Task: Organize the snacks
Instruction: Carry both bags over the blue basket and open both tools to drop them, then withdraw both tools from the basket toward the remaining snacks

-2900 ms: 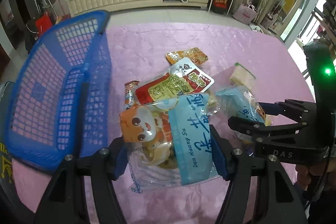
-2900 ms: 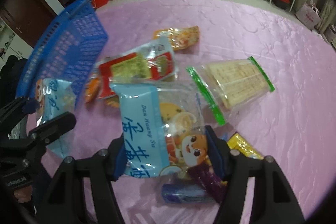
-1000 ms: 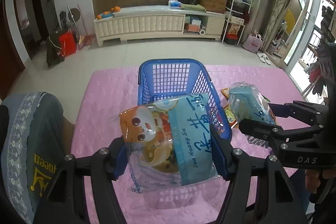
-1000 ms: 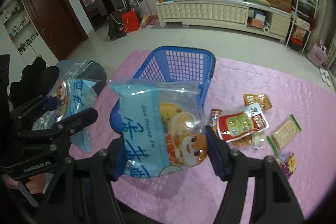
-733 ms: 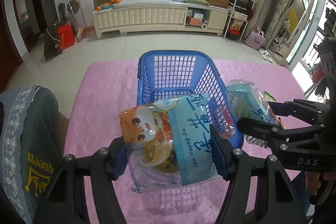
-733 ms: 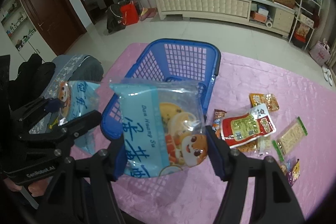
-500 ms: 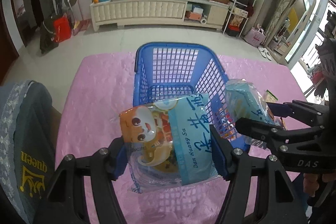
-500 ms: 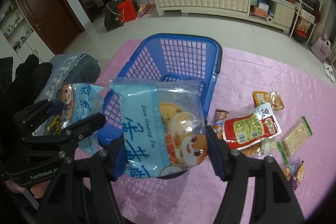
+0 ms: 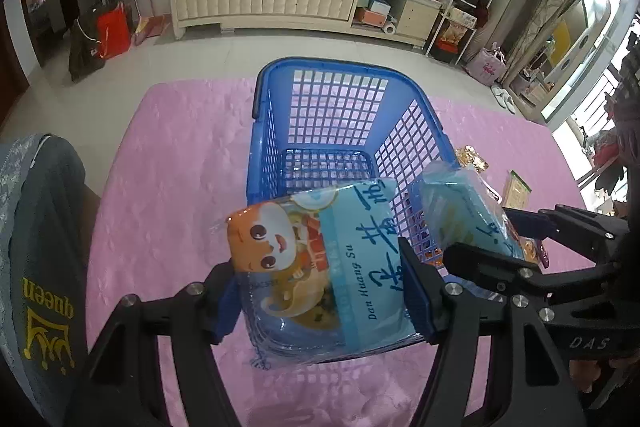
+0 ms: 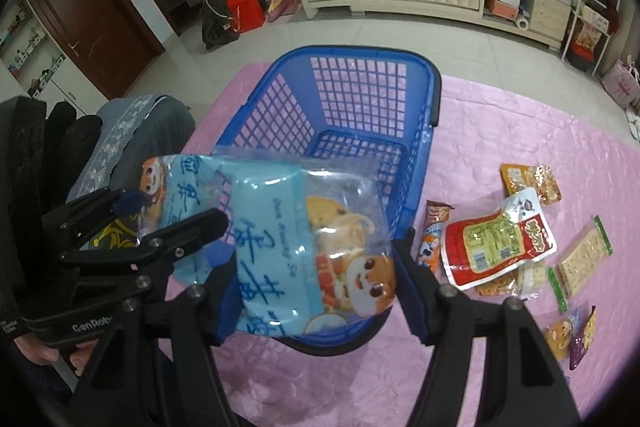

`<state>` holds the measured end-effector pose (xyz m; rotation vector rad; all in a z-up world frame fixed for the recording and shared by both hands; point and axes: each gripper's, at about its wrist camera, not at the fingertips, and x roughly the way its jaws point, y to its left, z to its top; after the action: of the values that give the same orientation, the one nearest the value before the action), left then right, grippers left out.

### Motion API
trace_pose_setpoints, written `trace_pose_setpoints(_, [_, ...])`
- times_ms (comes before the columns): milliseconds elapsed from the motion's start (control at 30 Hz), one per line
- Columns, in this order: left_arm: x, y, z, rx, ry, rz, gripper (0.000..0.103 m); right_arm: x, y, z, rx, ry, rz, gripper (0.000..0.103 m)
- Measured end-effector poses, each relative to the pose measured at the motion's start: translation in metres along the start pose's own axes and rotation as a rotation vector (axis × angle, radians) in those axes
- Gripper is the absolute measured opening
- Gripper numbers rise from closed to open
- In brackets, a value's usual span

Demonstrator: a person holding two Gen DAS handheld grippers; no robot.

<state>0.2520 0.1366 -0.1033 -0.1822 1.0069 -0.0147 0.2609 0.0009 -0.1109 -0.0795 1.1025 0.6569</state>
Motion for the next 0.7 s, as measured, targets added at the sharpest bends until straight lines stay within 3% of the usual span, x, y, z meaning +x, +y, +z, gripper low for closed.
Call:
trace_pose_setpoints(100, [-0.001, -0.006, -0.003, 0.046, -0.012, 0.06, 0.072, 0.003, -0.004, -0.002, 0.016, 0.014, -0.02, 0.072])
trace_pose_setpoints(267, [-0.009, -0.006, -0.006, 0.049, -0.015, 0.066, 0.072, -0.002, -0.008, -0.008, 0.027, 0.006, -0.027, 0.084])
trace_pose_setpoints(700, [-0.061, -0.034, -0.024, 0.044, -0.057, 0.039, 0.072, -0.054, -0.012, -0.032, 0.025, -0.061, -0.071, 0.084])
